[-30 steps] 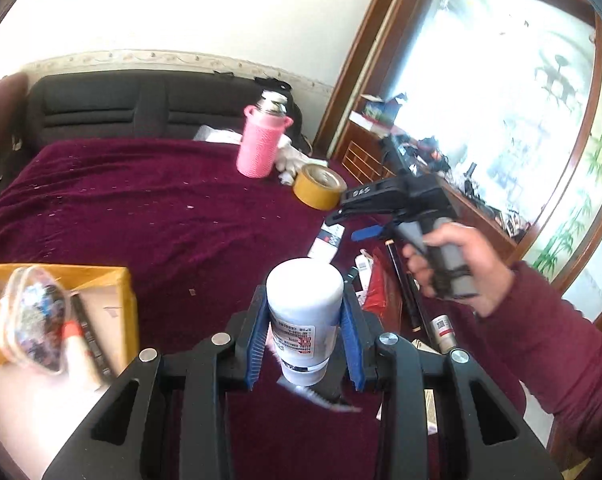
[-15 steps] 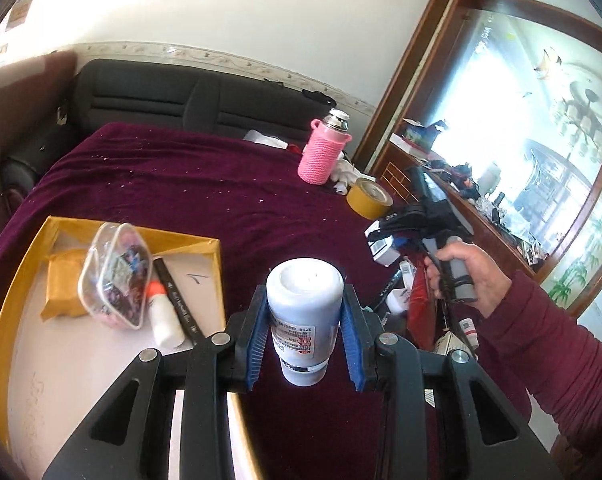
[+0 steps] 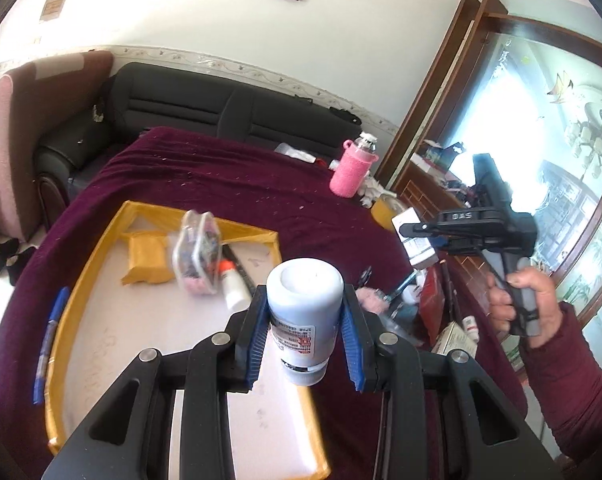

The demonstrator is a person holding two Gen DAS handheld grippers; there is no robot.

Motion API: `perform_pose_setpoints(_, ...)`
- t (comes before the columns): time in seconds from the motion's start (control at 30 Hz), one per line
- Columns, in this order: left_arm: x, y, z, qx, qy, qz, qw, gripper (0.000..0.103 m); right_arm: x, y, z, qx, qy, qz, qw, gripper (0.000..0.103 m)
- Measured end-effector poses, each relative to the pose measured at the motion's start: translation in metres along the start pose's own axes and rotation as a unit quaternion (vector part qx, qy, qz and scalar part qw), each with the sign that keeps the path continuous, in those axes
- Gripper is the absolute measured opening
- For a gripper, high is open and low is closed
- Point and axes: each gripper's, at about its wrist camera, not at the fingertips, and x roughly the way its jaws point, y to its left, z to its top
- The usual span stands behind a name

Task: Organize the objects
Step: 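Carry the bottle to the tray with the left gripper while the right carries the blue-white medicine box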

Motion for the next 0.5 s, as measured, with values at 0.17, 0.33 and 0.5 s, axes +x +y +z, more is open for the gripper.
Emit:
perform_pose_setpoints(0.17, -0.002, 0.022, -0.011, 0.004, 0.041, 0.028, 0.9988, 0.029, 0.025, 0.071, -0.043, -0.052, 0.037, 0.06, 0.996, 0.032)
perform_pose_setpoints(0.33, 0.031, 0.054, -0.011, -0.01, 0.102, 0.043, 0.9938, 0.029, 0.079, 0.117, -0.069, -0.057, 0.08, 0.089, 0.991, 0.032)
perform_pose_setpoints(0.5, 0.069, 0.084, -0.009, -0.026, 0.142, 0.053, 0.9881, 0.029, 0.117, 0.138, -0.082, -0.059, 0.09, 0.063, 0.992, 0.032)
